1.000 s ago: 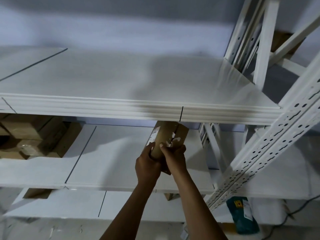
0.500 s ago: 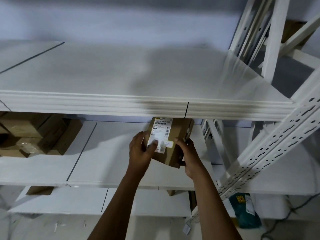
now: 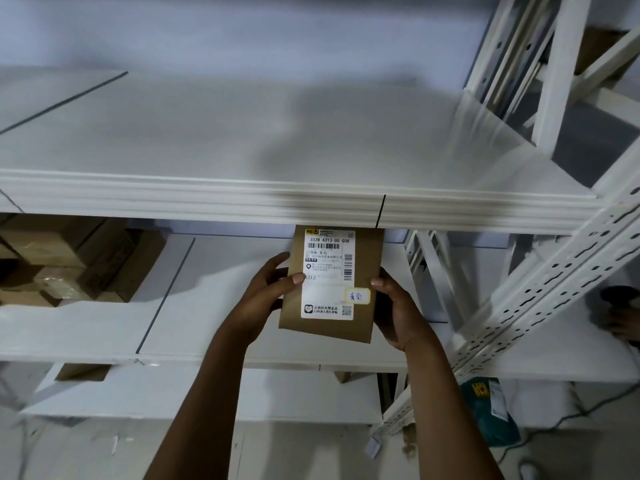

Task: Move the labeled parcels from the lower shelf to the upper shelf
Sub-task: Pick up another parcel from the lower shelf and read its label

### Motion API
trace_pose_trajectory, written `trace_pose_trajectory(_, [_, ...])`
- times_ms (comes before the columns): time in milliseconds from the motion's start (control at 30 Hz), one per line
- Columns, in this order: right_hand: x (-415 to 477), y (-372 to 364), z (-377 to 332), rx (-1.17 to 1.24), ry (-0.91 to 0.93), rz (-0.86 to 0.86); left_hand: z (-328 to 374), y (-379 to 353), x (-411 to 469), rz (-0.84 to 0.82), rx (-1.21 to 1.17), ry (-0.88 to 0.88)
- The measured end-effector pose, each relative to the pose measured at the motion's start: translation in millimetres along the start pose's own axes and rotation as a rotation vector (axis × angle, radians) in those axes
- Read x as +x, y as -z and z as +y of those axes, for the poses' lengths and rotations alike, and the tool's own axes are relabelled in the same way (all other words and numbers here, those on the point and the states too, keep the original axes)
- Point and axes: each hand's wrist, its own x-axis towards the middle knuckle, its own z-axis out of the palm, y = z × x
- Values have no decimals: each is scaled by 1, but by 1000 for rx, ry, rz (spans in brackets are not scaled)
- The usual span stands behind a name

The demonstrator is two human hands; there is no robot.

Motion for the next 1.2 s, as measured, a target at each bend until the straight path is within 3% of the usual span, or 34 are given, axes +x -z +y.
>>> trace_pose_trajectory(533, [-10, -2, 0, 53, 18, -32, 5, -2, -17, -36, 68, -21])
trace_pose_trajectory(833, [-13, -9, 1, 52, -8, 20, 1, 0, -20, -21, 42, -32])
trace_pose_trajectory(1200, [-8, -53, 12, 112, 53, 173, 0, -18, -34, 72, -67, -174])
